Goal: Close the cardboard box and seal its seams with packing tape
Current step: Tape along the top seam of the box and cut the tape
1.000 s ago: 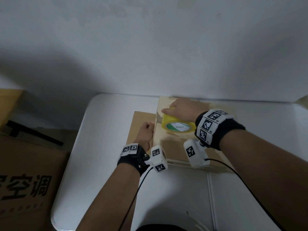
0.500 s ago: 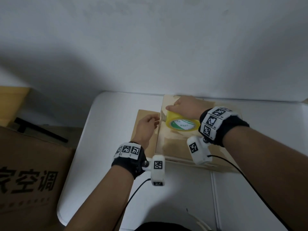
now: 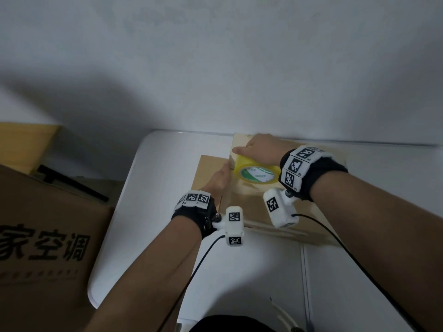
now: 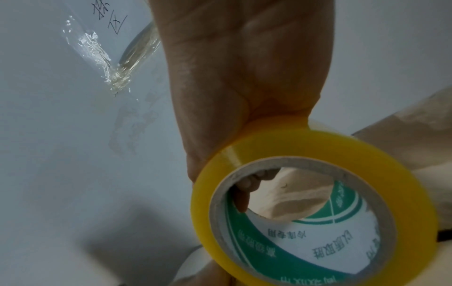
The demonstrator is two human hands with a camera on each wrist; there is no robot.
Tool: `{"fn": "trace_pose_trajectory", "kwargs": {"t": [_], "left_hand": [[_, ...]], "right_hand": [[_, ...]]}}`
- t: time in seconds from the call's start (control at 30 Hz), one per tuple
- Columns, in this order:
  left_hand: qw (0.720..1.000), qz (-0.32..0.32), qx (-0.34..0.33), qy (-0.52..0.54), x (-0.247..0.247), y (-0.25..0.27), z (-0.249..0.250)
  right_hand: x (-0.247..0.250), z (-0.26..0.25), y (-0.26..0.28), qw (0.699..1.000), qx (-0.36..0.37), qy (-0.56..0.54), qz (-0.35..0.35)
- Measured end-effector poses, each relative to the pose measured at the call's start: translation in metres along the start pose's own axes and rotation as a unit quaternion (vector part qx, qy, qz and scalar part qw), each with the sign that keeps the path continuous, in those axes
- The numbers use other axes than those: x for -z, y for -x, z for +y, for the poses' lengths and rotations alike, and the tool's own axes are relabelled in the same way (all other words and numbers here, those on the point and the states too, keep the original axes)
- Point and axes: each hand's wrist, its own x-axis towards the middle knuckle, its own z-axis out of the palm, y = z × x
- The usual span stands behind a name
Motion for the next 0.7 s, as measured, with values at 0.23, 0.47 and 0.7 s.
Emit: {"fn": "trace_pose_trajectory", "kwargs": {"t": [0.23,0.47,0.7], "left_hand": [[0.997,0.038,-0.028,-0.063,-0.007,0.001,-0.003],[0.998,0.036,-0.022,-0.039,-0.01,-0.005,-0.009],[0.997,0.069,0.01,-0.037,-0.009,-0.024,-0.023]], "right_hand": [[0.011,0.042,0.016,0.969,0.032,-0.24,-0.047],[0.001,0.062,0.03,0.977,0.087,-0.195,-0.018],[0.026,0.088,0.043,0.997,0.066,-0.035,-0.016]]}}
